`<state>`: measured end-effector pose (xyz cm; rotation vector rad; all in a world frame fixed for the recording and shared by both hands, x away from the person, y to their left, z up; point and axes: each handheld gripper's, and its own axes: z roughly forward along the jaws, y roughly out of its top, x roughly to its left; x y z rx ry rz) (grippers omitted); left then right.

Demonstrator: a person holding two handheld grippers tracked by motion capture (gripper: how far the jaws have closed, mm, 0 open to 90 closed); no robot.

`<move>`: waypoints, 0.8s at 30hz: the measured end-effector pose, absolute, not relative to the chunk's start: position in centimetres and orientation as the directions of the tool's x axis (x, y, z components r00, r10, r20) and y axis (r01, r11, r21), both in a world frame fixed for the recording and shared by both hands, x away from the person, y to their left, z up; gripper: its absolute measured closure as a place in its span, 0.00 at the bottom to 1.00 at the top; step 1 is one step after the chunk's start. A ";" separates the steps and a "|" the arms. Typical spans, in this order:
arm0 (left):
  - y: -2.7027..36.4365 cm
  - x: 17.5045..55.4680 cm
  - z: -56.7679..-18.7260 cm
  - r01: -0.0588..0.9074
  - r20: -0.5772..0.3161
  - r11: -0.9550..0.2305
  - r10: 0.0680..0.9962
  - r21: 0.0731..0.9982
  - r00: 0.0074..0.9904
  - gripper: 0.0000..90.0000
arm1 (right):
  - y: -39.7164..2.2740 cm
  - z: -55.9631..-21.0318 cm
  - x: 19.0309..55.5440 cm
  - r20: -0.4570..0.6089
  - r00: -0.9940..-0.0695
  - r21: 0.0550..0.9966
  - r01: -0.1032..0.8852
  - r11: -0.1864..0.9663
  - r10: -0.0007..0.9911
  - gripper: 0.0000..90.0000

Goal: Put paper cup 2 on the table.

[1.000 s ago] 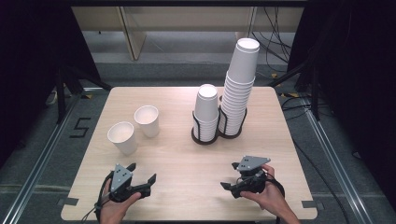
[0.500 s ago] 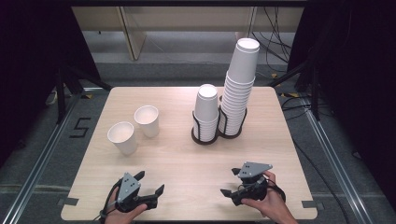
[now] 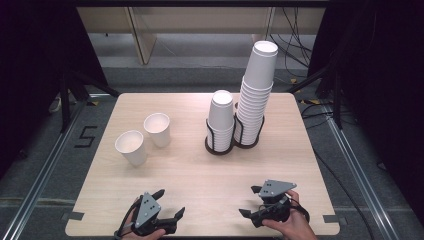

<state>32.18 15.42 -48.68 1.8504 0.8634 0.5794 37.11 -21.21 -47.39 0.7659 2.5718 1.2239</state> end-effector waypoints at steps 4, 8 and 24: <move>15.2 32.0 -48.6 0.306 0.029 -0.294 0.762 0.905 0.648 0.16 | -21.3 -47.6 36.7 0.069 -0.849 0.753 0.389 0.531 0.525 0.18; 15.2 32.1 -48.7 0.311 0.024 -0.290 0.764 0.905 0.645 0.16 | -21.4 -47.7 36.6 0.063 -0.848 0.754 0.385 0.531 0.526 0.18; 15.3 32.3 -48.7 0.305 0.035 -0.299 0.764 0.904 0.644 0.16 | -21.3 -48.0 36.6 0.075 -0.851 0.745 0.395 0.537 0.520 0.18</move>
